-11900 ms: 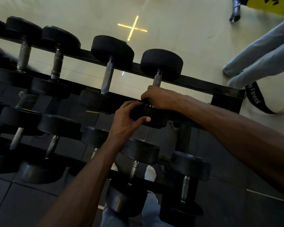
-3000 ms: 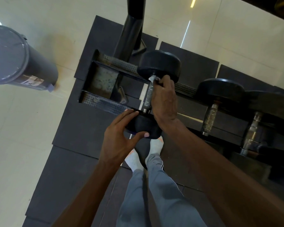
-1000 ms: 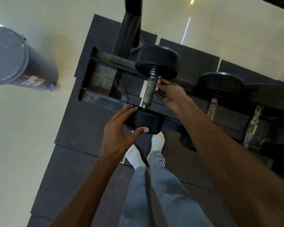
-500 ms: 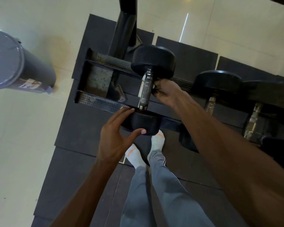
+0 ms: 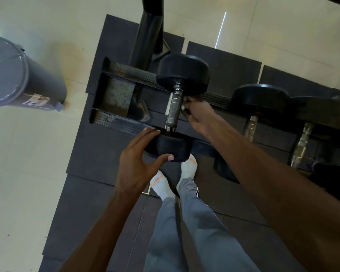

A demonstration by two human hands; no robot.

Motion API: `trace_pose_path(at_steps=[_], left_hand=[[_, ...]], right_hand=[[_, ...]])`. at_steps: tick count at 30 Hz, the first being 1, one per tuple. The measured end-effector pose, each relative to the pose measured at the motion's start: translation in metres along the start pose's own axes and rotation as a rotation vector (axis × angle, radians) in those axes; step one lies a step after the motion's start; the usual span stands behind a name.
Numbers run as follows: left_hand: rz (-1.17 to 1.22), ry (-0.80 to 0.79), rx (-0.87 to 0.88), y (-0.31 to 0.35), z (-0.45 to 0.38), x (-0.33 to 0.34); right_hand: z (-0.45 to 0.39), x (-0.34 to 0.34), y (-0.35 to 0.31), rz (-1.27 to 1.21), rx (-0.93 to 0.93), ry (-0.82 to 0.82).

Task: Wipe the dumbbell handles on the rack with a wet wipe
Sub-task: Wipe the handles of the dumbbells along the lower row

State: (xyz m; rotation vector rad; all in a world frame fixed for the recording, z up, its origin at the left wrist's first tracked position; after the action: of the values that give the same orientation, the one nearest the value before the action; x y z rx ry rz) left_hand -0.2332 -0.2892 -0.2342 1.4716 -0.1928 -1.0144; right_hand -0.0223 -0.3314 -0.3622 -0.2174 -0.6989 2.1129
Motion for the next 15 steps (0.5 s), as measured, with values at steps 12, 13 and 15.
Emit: trace_pose_path(at_steps=[12, 13, 15], left_hand=[[0.022, 0.003, -0.007, 0.0, 0.001, 0.0], [0.022, 0.003, -0.005, 0.0, 0.001, 0.0], [0.02, 0.003, -0.006, 0.0, 0.001, 0.0]], right_hand=[[0.012, 0.0, -0.009, 0.076, -0.033, -0.118], [0.022, 0.0, -0.001, 0.115, -0.032, -0.194], [0.038, 0.001, 0.009, 0.196, -0.042, -0.317]])
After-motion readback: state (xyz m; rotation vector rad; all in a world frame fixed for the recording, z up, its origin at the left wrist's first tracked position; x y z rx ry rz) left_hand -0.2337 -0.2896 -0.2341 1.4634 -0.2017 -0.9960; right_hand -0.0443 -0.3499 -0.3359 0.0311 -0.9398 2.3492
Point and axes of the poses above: each hand's wrist, its own z-axis away from the middle knuckle, its own x-axis out of the palm, y = z × x, the point moved 10 cm from there along -z, towards the middle knuckle, and after that the axes turned 7 degrees about z, right-handed, at the moved point
